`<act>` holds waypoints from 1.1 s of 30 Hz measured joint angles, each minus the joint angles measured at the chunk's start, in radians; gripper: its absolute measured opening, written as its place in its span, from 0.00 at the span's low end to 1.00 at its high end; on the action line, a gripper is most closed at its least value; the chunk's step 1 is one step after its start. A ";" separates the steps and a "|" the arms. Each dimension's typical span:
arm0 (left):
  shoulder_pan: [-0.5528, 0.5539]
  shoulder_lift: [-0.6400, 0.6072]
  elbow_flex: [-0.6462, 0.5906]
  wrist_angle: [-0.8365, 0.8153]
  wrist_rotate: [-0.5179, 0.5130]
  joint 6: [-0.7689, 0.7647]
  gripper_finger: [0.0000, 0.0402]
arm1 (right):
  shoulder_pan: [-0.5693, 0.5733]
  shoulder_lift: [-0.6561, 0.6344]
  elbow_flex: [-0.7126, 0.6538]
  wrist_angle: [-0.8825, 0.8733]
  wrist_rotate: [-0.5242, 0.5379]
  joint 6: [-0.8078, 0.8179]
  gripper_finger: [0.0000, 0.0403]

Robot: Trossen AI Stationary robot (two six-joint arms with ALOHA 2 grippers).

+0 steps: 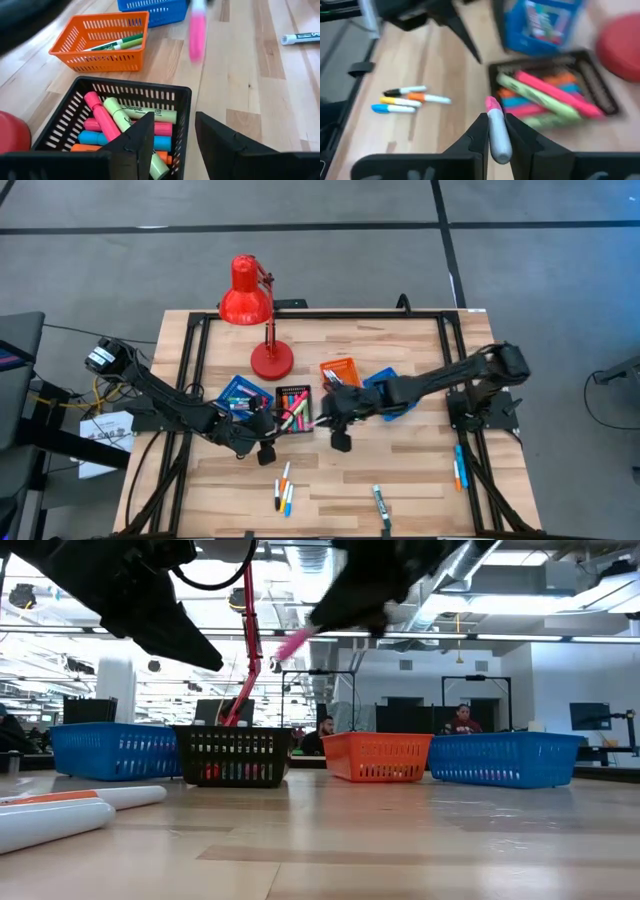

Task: Pick & Place Markers
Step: Put the small white and pink highlighter pen into the right blue basket

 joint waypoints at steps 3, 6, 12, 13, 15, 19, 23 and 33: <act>0.000 0.000 0.000 0.000 0.000 -0.005 0.35 | 0.026 -0.100 0.000 -0.182 0.107 0.089 0.10; 0.000 0.000 0.000 -0.002 0.003 -0.021 0.35 | 0.060 -0.196 0.000 -0.385 0.265 0.157 0.10; 0.000 0.000 0.000 -0.003 0.003 -0.023 0.34 | 0.142 -0.347 -0.102 -0.689 0.637 0.441 0.10; 0.000 0.000 0.000 -0.003 0.003 -0.023 0.34 | 0.150 -0.367 -0.139 -0.706 0.665 0.497 0.10; 0.000 0.000 0.000 -0.003 0.003 -0.023 0.34 | 0.161 -0.407 -0.222 -0.706 0.691 0.598 0.11; 0.000 0.001 0.000 -0.002 0.003 -0.023 0.34 | 0.156 -0.452 -0.380 -0.692 0.693 0.774 0.11; 0.000 0.001 0.000 0.001 0.003 -0.023 0.34 | 0.150 -0.458 -0.471 -0.695 0.693 0.916 0.11; 0.000 0.001 0.000 0.012 0.003 -0.023 0.34 | 0.150 -0.458 -0.447 -0.657 0.645 0.769 0.23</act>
